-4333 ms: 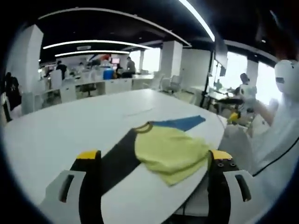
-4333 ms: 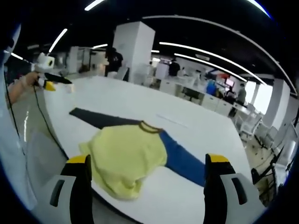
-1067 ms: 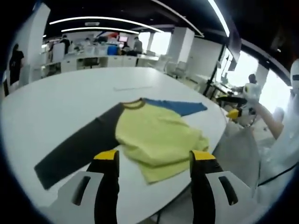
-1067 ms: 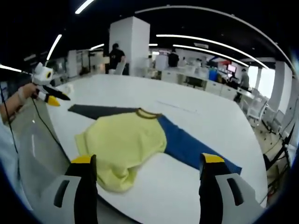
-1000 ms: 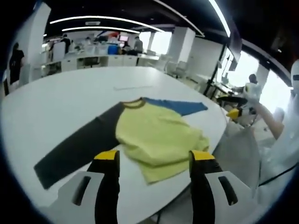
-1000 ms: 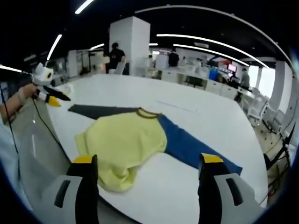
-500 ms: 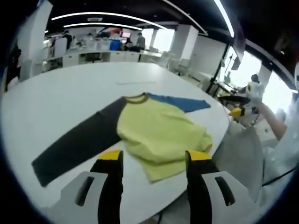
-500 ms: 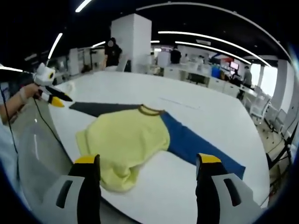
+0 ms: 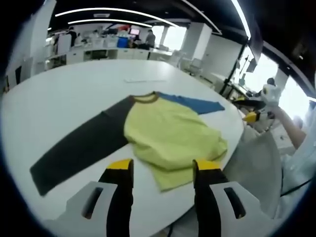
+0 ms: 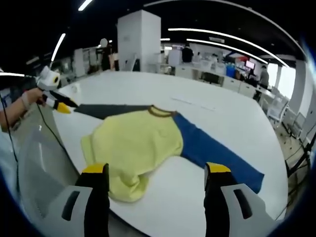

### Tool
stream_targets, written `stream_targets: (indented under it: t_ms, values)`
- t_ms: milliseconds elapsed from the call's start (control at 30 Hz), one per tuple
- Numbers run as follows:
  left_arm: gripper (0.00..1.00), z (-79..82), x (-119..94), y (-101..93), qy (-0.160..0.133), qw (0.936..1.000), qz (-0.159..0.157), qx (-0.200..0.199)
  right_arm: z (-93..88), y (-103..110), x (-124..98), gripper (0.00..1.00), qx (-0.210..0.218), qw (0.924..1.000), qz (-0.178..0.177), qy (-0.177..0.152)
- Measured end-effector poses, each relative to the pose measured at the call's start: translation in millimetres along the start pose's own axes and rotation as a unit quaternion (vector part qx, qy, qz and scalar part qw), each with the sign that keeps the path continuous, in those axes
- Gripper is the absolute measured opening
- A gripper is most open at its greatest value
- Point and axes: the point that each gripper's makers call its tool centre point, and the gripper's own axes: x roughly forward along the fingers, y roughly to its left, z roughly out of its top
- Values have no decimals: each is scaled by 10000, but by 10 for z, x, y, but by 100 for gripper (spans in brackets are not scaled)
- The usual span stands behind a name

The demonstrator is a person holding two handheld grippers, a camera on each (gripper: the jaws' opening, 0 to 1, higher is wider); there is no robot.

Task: Fold the garment on the visible template until the final outline fits inside the template.

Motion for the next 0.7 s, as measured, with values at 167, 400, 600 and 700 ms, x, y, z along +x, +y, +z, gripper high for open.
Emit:
stream_targets:
  t_ms: [167, 400, 600, 700]
  values:
    - [41, -29, 58, 26, 94, 9999, -21, -62, -3, 8, 67, 75, -7, 10000, 64, 67]
    - [39, -77, 146, 54, 229, 9997, -57, -89, -42, 16, 166, 73, -57, 9998, 113, 168]
    - [38, -128, 236, 85, 347, 9993, -88, -94, -112, 52, 254, 68, -14, 9991, 252, 345]
    - [38, -147, 280, 118, 374, 9992, -72, -128, -130, 67, 304, 65, 23, 9987, 311, 395]
